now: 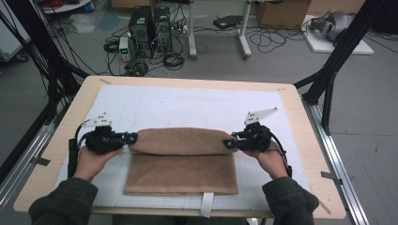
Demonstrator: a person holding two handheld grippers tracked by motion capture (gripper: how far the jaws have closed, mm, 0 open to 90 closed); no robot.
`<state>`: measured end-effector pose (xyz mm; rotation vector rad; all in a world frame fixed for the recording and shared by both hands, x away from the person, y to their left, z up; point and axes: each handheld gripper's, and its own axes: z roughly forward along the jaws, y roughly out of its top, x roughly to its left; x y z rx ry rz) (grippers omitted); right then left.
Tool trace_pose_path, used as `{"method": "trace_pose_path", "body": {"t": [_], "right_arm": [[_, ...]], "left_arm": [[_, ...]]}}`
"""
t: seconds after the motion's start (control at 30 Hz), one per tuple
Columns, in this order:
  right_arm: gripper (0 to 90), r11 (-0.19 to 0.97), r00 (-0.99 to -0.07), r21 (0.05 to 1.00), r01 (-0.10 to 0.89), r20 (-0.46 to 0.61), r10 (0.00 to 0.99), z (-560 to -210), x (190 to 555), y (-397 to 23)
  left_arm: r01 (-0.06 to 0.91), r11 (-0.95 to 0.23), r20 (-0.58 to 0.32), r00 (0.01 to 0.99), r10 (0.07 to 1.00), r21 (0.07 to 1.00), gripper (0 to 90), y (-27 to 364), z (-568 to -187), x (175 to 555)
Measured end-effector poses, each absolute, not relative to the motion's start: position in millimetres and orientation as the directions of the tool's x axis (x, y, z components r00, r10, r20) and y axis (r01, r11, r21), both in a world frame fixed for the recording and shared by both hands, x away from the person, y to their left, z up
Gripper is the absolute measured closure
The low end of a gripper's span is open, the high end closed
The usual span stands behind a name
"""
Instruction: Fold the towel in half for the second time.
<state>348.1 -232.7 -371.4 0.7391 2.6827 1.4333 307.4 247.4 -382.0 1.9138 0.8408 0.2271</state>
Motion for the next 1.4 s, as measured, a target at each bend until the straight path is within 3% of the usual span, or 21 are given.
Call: {"method": "trace_pose_path", "body": {"t": [0.07,0.23,0.47,0.73,0.8,0.93,1.03,1.1,1.4], "right_arm": [[68.1,0.476,-0.897,0.787,0.392,0.212,0.389,-373,333,-235],[60.6,0.442,-0.900,0.811,0.383,0.219,0.378,-377,307,-243],[56.3,0.490,-0.903,0.785,0.379,0.198,0.381,-390,303,-238],[58.0,0.567,-0.916,0.731,0.380,0.210,0.343,-422,294,-227],[62.1,0.585,-0.917,0.717,0.379,0.207,0.341,-430,289,-227],[73.6,0.575,-0.913,0.720,0.389,0.217,0.346,-438,286,-227],[82.9,0.592,-0.921,0.718,0.368,0.194,0.337,-437,286,-225],[84.8,0.604,-0.926,0.715,0.352,0.173,0.335,-433,286,-222],[84.8,0.560,-0.939,0.769,0.306,0.149,0.308,-396,275,-221]], "left_arm": [[0.440,-0.278,-0.204,0.775,0.598,0.854,83.8,249,-385,284],[0.436,-0.269,-0.222,0.790,0.572,0.859,62.1,256,-385,264],[0.445,-0.297,-0.199,0.776,0.599,0.845,56.3,247,-394,274],[0.471,-0.434,-0.170,0.803,0.571,0.768,57.8,224,-421,271],[0.473,-0.479,-0.146,0.808,0.571,0.740,58.5,219,-431,267],[0.478,-0.434,-0.158,0.790,0.592,0.764,60.8,221,-440,264],[0.450,-0.450,-0.121,0.798,0.591,0.771,79.1,221,-440,262],[0.454,-0.444,-0.129,0.796,0.591,0.772,84.8,222,-438,264],[0.436,-0.395,-0.127,0.785,0.606,0.809,85.8,238,-419,258]]}}
